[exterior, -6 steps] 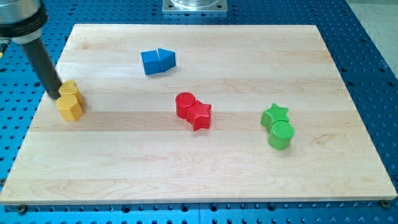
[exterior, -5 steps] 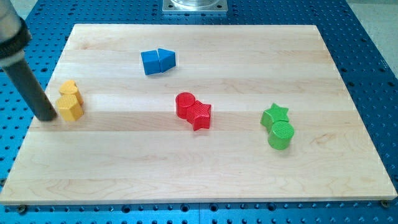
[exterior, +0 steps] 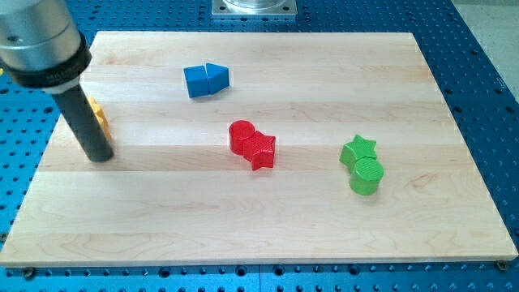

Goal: Place yellow blocks to the bottom left of the blue blocks

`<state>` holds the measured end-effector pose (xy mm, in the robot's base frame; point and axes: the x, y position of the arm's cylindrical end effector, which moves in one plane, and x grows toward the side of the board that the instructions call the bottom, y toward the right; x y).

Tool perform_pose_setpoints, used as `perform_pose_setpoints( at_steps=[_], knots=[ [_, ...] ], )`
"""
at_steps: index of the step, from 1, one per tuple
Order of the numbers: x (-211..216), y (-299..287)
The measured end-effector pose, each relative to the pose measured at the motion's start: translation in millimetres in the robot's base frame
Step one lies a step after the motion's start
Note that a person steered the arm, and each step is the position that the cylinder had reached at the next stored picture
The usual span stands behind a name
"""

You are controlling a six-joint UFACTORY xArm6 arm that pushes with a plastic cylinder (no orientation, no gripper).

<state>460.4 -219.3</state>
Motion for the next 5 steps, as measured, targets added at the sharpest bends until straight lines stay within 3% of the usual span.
perform_pose_setpoints(
  at_steps=[1, 2, 3, 5],
  knots=[
    [-52, 9],
    [-25, 13],
    [-13, -19],
    [-139, 14]
  ],
)
